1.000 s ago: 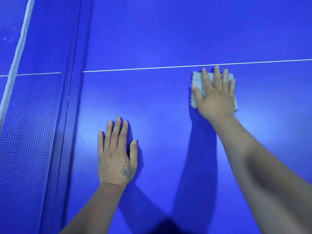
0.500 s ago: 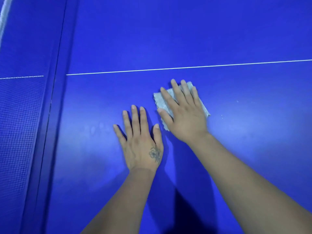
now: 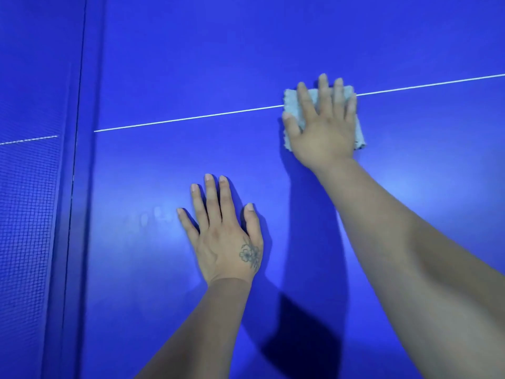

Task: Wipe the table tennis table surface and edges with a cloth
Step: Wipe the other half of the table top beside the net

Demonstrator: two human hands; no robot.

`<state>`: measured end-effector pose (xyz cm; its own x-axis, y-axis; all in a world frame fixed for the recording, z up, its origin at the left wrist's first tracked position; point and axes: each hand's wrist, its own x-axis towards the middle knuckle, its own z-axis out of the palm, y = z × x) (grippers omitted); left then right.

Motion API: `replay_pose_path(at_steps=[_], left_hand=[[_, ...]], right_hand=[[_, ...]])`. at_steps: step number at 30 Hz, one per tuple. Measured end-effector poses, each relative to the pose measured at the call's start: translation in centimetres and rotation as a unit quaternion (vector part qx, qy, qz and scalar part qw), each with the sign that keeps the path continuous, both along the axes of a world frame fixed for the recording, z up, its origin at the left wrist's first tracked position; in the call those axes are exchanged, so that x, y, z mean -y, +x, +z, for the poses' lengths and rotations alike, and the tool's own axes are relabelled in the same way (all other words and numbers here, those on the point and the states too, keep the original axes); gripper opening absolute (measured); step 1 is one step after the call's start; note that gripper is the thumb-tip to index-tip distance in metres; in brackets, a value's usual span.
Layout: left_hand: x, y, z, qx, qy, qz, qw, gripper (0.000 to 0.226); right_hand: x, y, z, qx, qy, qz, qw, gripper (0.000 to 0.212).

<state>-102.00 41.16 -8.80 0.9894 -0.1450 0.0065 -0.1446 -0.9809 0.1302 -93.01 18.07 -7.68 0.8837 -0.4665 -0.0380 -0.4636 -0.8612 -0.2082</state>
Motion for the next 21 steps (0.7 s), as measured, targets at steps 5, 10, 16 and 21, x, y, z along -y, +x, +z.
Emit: replay_pose_path(at_steps=[5, 10, 16, 21], left_hand=[[-0.1, 0.0, -0.1, -0.001, 0.001, 0.001, 1.0, 0.069], [0.0, 0.1, -0.2, -0.002, 0.001, -0.001, 1.0, 0.07], [0.0, 0.0, -0.3, -0.002, 0.008, -0.002, 1.0, 0.071], [0.0, 0.0, -0.4, -0.002, 0.002, -0.002, 1.0, 0.072]], right_hand=[[-5.5, -4.2, -0.3, 0.035, -0.014, 0.097, 0.995, 0.067], [-5.8, -11.8, 0.0, 0.031, -0.015, 0.078, 0.996, 0.065], [0.7, -14.7, -0.3, 0.009, -0.032, -0.031, 0.999, 0.068], [1.7, -9.7, -0.4, 0.004, -0.021, -0.089, 0.996, 0.07]])
